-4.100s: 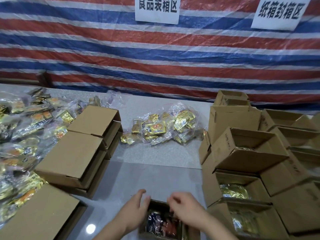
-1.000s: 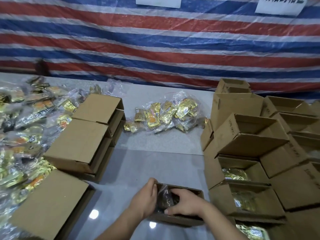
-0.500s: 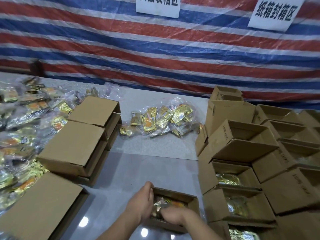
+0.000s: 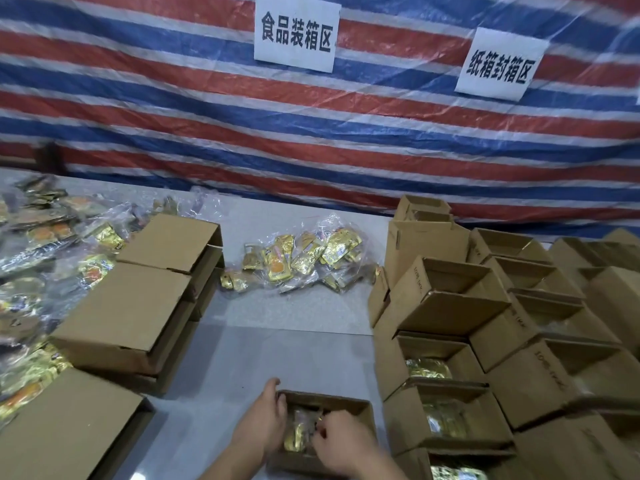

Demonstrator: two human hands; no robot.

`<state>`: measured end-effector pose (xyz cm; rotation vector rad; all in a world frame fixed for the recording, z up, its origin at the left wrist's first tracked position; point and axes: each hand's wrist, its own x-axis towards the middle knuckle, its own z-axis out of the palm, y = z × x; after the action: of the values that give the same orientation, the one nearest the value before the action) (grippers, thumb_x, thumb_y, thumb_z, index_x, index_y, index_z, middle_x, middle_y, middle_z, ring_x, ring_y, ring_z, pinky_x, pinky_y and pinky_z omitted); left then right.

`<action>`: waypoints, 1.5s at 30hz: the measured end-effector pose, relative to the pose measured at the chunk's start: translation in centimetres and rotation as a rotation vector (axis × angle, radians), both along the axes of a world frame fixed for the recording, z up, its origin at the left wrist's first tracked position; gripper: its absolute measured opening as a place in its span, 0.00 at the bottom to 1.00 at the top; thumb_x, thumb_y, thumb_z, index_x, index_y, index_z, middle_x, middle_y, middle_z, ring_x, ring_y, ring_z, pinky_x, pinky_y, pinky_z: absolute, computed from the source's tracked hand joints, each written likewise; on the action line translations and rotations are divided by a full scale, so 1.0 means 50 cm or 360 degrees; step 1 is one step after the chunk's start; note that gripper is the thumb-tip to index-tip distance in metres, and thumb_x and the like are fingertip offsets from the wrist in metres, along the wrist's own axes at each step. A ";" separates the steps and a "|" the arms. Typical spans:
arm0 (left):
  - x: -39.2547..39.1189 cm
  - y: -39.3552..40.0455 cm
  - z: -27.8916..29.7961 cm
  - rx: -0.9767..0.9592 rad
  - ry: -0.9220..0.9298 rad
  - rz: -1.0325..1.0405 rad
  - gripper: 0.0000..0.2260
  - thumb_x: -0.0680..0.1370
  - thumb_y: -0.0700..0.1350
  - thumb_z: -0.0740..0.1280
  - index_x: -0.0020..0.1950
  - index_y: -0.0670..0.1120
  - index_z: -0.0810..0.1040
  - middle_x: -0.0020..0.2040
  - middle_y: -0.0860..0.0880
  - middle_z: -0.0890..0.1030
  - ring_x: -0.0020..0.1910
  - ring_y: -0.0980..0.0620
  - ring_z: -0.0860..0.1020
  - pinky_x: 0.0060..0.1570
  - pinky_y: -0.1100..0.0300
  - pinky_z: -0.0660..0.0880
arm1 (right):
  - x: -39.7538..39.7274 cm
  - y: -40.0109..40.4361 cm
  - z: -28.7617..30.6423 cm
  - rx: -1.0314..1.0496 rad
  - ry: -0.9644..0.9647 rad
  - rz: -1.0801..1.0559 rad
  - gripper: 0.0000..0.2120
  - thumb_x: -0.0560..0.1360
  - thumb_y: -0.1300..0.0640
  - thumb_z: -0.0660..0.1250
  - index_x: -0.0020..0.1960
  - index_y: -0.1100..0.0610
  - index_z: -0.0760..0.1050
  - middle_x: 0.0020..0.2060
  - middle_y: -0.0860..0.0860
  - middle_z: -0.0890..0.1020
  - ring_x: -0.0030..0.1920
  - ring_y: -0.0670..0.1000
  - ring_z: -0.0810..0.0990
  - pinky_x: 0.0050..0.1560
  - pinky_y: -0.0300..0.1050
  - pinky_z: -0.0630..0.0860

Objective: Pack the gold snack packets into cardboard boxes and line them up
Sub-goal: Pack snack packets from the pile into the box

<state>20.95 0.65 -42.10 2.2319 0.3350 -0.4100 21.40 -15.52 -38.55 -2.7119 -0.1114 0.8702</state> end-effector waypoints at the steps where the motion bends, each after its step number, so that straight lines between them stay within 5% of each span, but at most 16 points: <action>1: -0.002 -0.001 0.001 -0.0065 0.0045 0.0067 0.20 0.83 0.52 0.55 0.74 0.48 0.59 0.65 0.45 0.77 0.63 0.45 0.76 0.60 0.56 0.71 | -0.004 -0.018 0.009 -0.0062 -0.0233 -0.0067 0.12 0.77 0.45 0.57 0.43 0.51 0.74 0.48 0.51 0.82 0.51 0.54 0.81 0.45 0.42 0.73; 4: -0.020 0.000 0.000 -0.0195 0.0215 0.0176 0.30 0.81 0.55 0.61 0.78 0.43 0.56 0.75 0.43 0.66 0.73 0.46 0.67 0.69 0.58 0.63 | -0.011 -0.071 0.036 -0.0166 -0.0668 -0.0362 0.06 0.78 0.46 0.59 0.46 0.47 0.67 0.44 0.44 0.71 0.42 0.46 0.76 0.41 0.41 0.74; 7: -0.038 -0.004 0.010 -0.0202 0.0276 0.0092 0.22 0.83 0.48 0.56 0.76 0.44 0.62 0.75 0.43 0.67 0.72 0.47 0.68 0.65 0.62 0.64 | -0.019 -0.116 0.021 -0.0286 -0.0552 -0.0417 0.08 0.79 0.42 0.59 0.53 0.45 0.66 0.44 0.43 0.72 0.42 0.45 0.76 0.41 0.40 0.72; 10: -0.051 -0.009 0.027 -0.0151 0.0197 0.0086 0.22 0.85 0.44 0.51 0.79 0.46 0.54 0.76 0.44 0.64 0.73 0.48 0.67 0.64 0.64 0.63 | -0.008 -0.127 -0.015 -0.0362 -0.0230 -0.0113 0.18 0.83 0.46 0.54 0.64 0.54 0.74 0.58 0.53 0.80 0.59 0.53 0.79 0.59 0.46 0.74; 14: -0.071 0.008 0.053 -0.0015 0.0069 0.0036 0.23 0.85 0.43 0.51 0.79 0.44 0.49 0.78 0.42 0.60 0.74 0.48 0.65 0.68 0.65 0.61 | -0.003 -0.108 0.012 0.0003 -0.0202 -0.0455 0.21 0.86 0.61 0.50 0.73 0.73 0.61 0.72 0.67 0.66 0.73 0.62 0.64 0.70 0.48 0.61; 17: -0.076 0.025 0.091 0.0017 0.0058 0.0066 0.22 0.85 0.45 0.50 0.79 0.46 0.55 0.73 0.43 0.69 0.69 0.47 0.71 0.61 0.63 0.67 | -0.044 -0.095 0.079 -0.0218 -0.0329 -0.0050 0.23 0.85 0.55 0.54 0.79 0.57 0.57 0.68 0.58 0.74 0.65 0.54 0.74 0.68 0.43 0.67; 20: -0.070 0.017 0.159 -0.0074 -0.0066 0.0094 0.13 0.84 0.46 0.52 0.59 0.44 0.73 0.64 0.39 0.77 0.62 0.43 0.76 0.54 0.58 0.70 | -0.085 -0.087 0.175 -0.0013 -0.0417 -0.0522 0.15 0.77 0.54 0.59 0.63 0.48 0.75 0.47 0.49 0.81 0.50 0.51 0.81 0.53 0.44 0.76; 23: -0.052 -0.008 0.243 -0.0169 -0.0235 0.0063 0.10 0.84 0.47 0.52 0.51 0.47 0.71 0.57 0.40 0.79 0.57 0.42 0.77 0.48 0.57 0.69 | -0.096 -0.110 0.262 0.0033 -0.0683 -0.0591 0.05 0.76 0.55 0.60 0.48 0.50 0.75 0.44 0.50 0.82 0.48 0.53 0.82 0.43 0.46 0.77; 25: -0.034 -0.033 0.295 -0.0251 -0.0316 0.0015 0.10 0.84 0.46 0.52 0.51 0.46 0.72 0.55 0.40 0.79 0.56 0.41 0.77 0.52 0.54 0.72 | -0.091 -0.142 0.310 0.0046 -0.0792 -0.0649 0.07 0.77 0.55 0.61 0.40 0.49 0.69 0.38 0.46 0.78 0.41 0.49 0.80 0.34 0.43 0.71; 27: -0.015 -0.066 0.342 -0.0353 -0.0322 -0.0041 0.11 0.83 0.46 0.52 0.51 0.44 0.72 0.54 0.38 0.79 0.54 0.39 0.78 0.53 0.51 0.76 | -0.083 -0.182 0.352 0.0023 -0.0863 -0.0705 0.08 0.77 0.54 0.62 0.39 0.49 0.70 0.36 0.43 0.76 0.36 0.43 0.76 0.32 0.38 0.70; 31: 0.014 -0.156 0.402 -0.0523 -0.0192 -0.0126 0.13 0.81 0.43 0.51 0.56 0.40 0.72 0.52 0.37 0.77 0.42 0.44 0.76 0.40 0.53 0.77 | -0.071 -0.262 0.403 -0.0061 -0.0932 -0.0857 0.05 0.78 0.55 0.64 0.43 0.48 0.75 0.39 0.44 0.79 0.40 0.45 0.79 0.39 0.41 0.78; 35: 0.047 -0.246 0.433 -0.0723 -0.0058 -0.0128 0.12 0.81 0.41 0.51 0.58 0.40 0.71 0.47 0.43 0.74 0.42 0.46 0.75 0.44 0.49 0.81 | -0.036 -0.345 0.444 -0.0135 -0.0928 -0.0946 0.05 0.77 0.55 0.66 0.43 0.48 0.75 0.38 0.43 0.78 0.39 0.44 0.77 0.38 0.40 0.75; 38: 0.081 -0.312 0.438 -0.0720 -0.0001 -0.0156 0.10 0.82 0.40 0.52 0.57 0.39 0.71 0.45 0.44 0.73 0.40 0.48 0.76 0.37 0.55 0.80 | 0.003 -0.398 0.461 -0.0254 -0.0900 -0.0933 0.02 0.77 0.55 0.67 0.47 0.50 0.78 0.41 0.46 0.80 0.43 0.49 0.80 0.46 0.46 0.81; 45: 0.168 -0.414 0.418 -0.0758 0.0149 -0.0019 0.12 0.83 0.44 0.51 0.63 0.41 0.68 0.54 0.41 0.76 0.49 0.44 0.79 0.43 0.53 0.81 | 0.108 -0.476 0.459 -0.0541 -0.0875 -0.0792 0.11 0.77 0.56 0.67 0.37 0.48 0.69 0.35 0.45 0.75 0.33 0.43 0.73 0.30 0.37 0.66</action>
<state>29.35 -20.03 -21.18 1.7544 0.2425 -0.5404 26.78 -39.34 -15.63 -2.9970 0.6230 -0.0091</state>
